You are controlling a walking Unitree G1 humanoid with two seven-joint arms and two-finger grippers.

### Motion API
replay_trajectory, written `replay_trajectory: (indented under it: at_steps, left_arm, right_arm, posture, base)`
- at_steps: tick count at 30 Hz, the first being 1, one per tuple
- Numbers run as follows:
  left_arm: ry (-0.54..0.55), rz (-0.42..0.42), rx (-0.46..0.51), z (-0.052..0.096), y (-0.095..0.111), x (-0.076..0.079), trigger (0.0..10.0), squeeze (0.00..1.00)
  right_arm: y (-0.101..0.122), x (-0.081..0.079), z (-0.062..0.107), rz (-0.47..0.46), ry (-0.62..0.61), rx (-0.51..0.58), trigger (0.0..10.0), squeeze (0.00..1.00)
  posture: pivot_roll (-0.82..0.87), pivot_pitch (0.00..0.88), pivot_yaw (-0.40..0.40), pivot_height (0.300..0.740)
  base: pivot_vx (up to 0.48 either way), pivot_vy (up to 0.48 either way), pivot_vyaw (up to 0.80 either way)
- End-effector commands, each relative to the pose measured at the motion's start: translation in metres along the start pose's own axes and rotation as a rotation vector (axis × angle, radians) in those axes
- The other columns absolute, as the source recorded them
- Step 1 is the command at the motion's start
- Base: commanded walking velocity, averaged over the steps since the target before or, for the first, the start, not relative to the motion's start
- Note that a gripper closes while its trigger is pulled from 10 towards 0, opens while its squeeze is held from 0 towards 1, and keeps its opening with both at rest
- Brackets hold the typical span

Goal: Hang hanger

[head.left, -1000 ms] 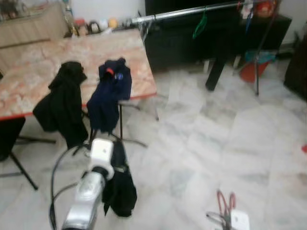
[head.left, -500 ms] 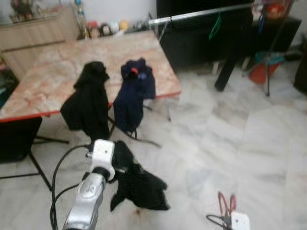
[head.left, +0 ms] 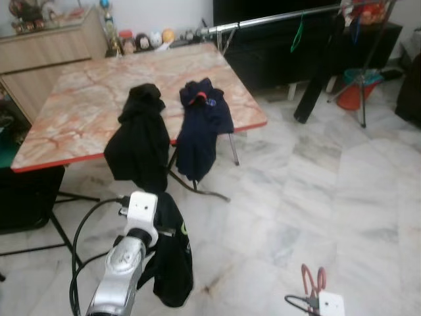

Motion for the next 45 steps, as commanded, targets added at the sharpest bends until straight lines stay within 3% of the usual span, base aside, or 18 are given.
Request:
replay_trajectory:
  at_steps: [1, 25, 45]
  left_arm:
    - [0.008, 0.004, 0.040, -0.0013, 0.0106, -0.0027, 10.0, 0.00]
    - [-0.017, 0.029, 0.054, -0.0052, 0.0141, 0.0042, 10.0, 0.00]
    - [-0.011, 0.033, 0.053, -0.0037, 0.0138, 0.0035, 10.0, 0.00]
  right_arm:
    - [0.0018, -0.0090, 0.0000, 0.000, 0.023, 0.005, 10.0, 0.00]
    - [0.0003, -0.0081, 0.0005, 0.009, 0.024, 0.008, 10.0, 0.00]
    - [0.0028, -0.0098, 0.0004, 0.022, 0.027, 0.018, 10.0, 0.00]
  posture:
    - [0.07, 0.000, 0.037, 0.740]
    - [0.04, 0.000, 0.048, 0.740]
    - [0.05, 0.000, 0.045, 0.740]
  base:
    - [0.000, 0.000, 0.00]
    - [0.000, 0.000, 0.00]
    - [0.293, 0.000, 0.20]
Point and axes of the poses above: a point about 5 cm out from each wrist's last joint towards the gripper, its own z axis pointing back from the gripper into the wrist, its own y axis along the axis of the wrist's last joint, x = y × z, the point moved 5 cm from there along -z, pointing out of the wrist towards the gripper, and after that the axes turned 10 degrees about z, right-handed, at the moved point
